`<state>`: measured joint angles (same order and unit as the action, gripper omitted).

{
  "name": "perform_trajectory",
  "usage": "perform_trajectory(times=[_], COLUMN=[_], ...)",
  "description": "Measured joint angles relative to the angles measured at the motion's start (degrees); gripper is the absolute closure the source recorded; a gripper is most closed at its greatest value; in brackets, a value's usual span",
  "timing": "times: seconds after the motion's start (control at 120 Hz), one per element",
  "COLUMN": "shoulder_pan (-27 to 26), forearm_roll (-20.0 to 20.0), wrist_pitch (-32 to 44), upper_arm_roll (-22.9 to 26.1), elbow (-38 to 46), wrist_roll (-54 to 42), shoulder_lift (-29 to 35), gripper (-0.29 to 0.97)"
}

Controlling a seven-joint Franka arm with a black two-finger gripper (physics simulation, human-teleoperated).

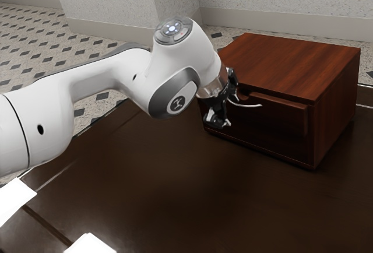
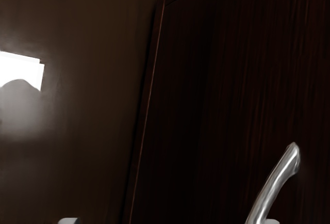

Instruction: Pull the drawer handle with one arm to open the drawer

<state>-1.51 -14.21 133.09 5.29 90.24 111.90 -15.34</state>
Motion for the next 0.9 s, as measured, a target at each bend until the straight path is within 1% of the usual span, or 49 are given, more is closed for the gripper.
perform_trajectory(times=[0.233, 0.433, 0.858, 0.9], shoulder_pan=[-0.3, -0.4, -1.6, -2.6], forearm_roll=[0.0, 0.2, 0.0, 0.1], wrist_pitch=[-4.2, -6.7, -7.5, -7.5], upper_arm_roll=[0.1, 0.3, 0.0, -0.9], elbow=[2.3, 6.1, 15.5, 16.4], wrist_roll=[0.3, 0.2, 0.9, 1.0], shoulder_lift=[2.6, 6.0, 14.5, 15.3], gripper=[0.32, 0.34, 0.36, 0.36])
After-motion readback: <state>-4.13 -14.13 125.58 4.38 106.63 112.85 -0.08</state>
